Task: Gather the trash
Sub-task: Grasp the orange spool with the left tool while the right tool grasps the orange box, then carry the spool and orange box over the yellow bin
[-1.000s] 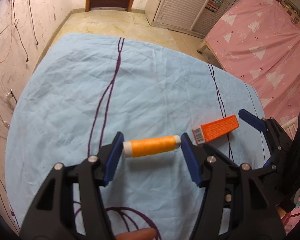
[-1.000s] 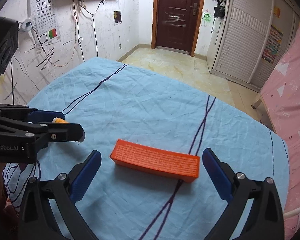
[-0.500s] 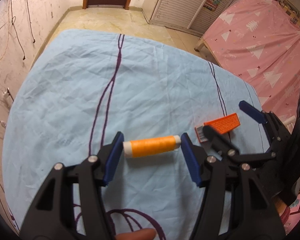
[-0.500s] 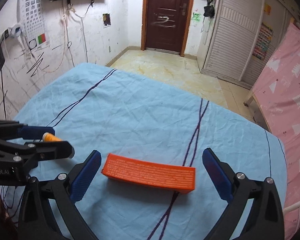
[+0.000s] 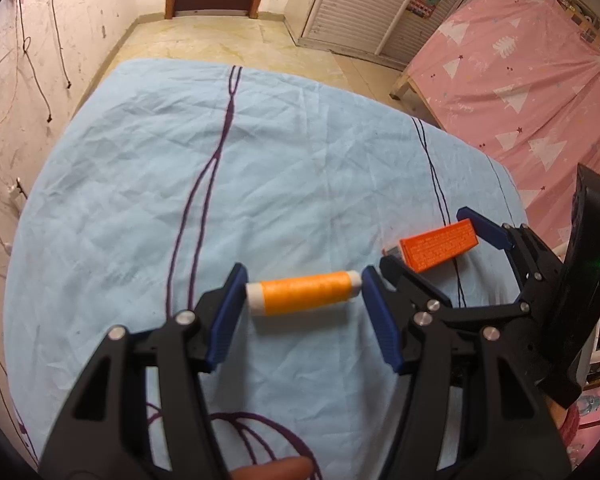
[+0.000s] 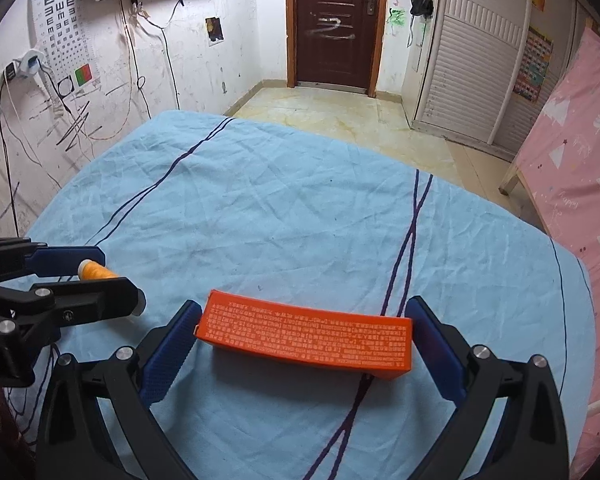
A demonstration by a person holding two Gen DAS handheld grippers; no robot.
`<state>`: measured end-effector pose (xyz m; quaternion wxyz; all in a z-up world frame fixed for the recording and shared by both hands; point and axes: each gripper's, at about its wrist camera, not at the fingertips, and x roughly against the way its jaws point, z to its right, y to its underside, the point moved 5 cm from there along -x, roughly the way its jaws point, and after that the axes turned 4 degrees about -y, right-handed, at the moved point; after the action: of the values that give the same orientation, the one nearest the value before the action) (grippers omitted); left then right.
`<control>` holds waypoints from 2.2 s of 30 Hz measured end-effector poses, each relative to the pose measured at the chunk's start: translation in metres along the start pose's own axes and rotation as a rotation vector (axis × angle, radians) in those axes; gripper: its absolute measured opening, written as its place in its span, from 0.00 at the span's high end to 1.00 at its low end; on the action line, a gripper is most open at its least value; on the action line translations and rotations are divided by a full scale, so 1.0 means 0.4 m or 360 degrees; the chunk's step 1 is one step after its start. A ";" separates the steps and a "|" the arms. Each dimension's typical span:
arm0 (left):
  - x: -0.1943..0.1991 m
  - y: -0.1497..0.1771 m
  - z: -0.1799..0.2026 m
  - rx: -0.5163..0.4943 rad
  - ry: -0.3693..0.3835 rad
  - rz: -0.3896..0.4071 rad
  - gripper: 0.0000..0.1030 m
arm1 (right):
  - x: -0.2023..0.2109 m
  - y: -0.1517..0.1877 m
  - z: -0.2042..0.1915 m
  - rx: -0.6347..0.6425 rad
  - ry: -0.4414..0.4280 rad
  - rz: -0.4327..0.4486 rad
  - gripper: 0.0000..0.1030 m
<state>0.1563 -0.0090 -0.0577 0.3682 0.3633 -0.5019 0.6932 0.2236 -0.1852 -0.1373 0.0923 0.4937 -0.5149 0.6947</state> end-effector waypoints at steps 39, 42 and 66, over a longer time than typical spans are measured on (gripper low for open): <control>0.050 0.058 0.400 -0.0451 -0.0023 0.0082 0.45 | 0.490 0.173 0.411 -0.0556 0.0322 0.0643 0.17; 0.053 0.067 0.458 -0.0518 -0.0002 0.0083 0.45 | 0.537 0.214 0.463 -0.0623 0.0368 0.0683 0.17; 0.017 0.197 0.855 -0.0982 0.0063 0.0035 0.45 | 0.719 0.447 0.702 -0.0984 0.0491 0.0856 0.17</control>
<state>0.1301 -0.3553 -0.0062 0.4632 0.2154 -0.6854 0.5189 0.1334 -0.6020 -0.0294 0.1273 0.1816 -0.7891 0.5728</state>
